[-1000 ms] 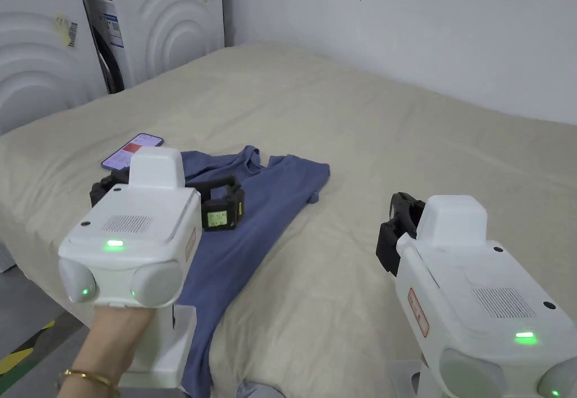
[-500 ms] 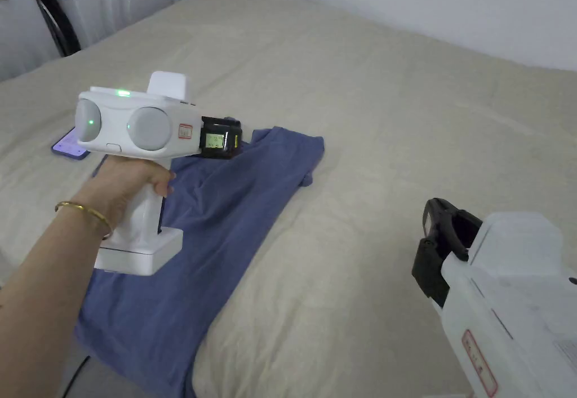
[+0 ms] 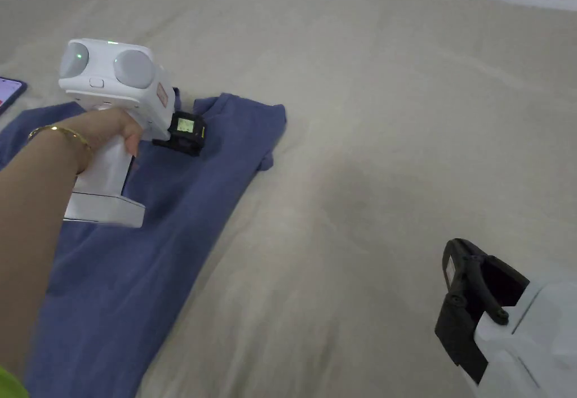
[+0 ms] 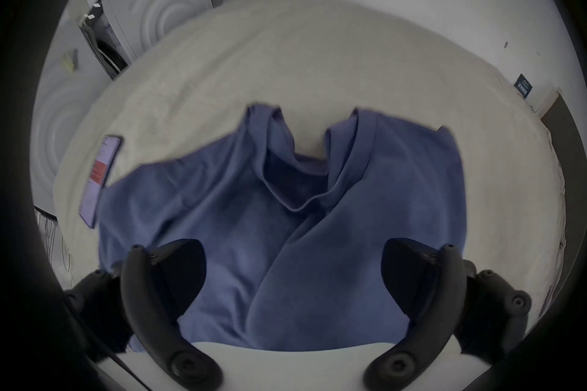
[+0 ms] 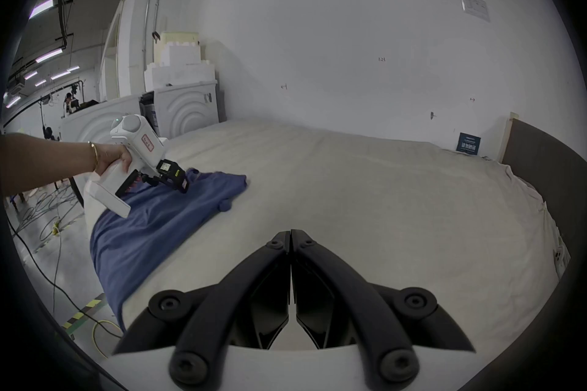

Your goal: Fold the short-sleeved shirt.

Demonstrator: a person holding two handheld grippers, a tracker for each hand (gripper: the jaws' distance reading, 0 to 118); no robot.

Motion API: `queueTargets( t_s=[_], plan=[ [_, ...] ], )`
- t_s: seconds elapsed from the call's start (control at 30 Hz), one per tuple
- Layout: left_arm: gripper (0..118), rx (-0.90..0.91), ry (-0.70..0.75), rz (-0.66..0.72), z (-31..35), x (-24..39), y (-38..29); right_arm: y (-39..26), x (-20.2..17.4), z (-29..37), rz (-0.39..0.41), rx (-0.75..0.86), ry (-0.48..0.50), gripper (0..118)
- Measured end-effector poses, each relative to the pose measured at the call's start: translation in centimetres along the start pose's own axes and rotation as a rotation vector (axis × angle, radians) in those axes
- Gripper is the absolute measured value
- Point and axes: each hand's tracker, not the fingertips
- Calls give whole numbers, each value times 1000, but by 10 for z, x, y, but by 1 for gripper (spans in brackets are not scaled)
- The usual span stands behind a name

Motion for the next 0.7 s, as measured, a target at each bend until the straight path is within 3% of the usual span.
queueTargets(
  t_s=[0.13,0.2,0.23,0.27,0.3,0.33,0.37,0.4,0.53,0.63,0.7],
  plan=[
    [94,-36,4,-24,-24,1,-2,-7,10,-8,-9,-19,-17,0],
    [81,-41,-9,-1,-22,0,-1,-9,11,-11,-15,-24,-22,0],
    [70,-52,-23,0,-18,-2,3,-9,12,-12,-20,-29,-22,0],
    [41,-52,-51,-7,-13,-3,4,-10,11,-13,-26,-31,-20,0],
    [41,-39,-76,-41,-7,-2,4,-10,11,-13,-32,-32,-17,0],
    [33,-32,-59,-56,-3,0,4,-11,10,-13,-33,-32,-11,0],
    [7,-29,-58,-53,-2,0,4,-12,8,-12,-31,-32,-9,0],
    [0,-22,-23,-28,-2,-1,2,-12,7,-10,-28,-30,-8,0],
    [0,30,-14,102,2,1,-6,-11,5,3,-11,-31,0,0],
    [0,159,25,48,20,8,-23,-8,9,17,3,-29,-9,0],
    [0,253,23,120,37,5,-37,-6,13,28,-6,-20,-18,0]
  ],
)
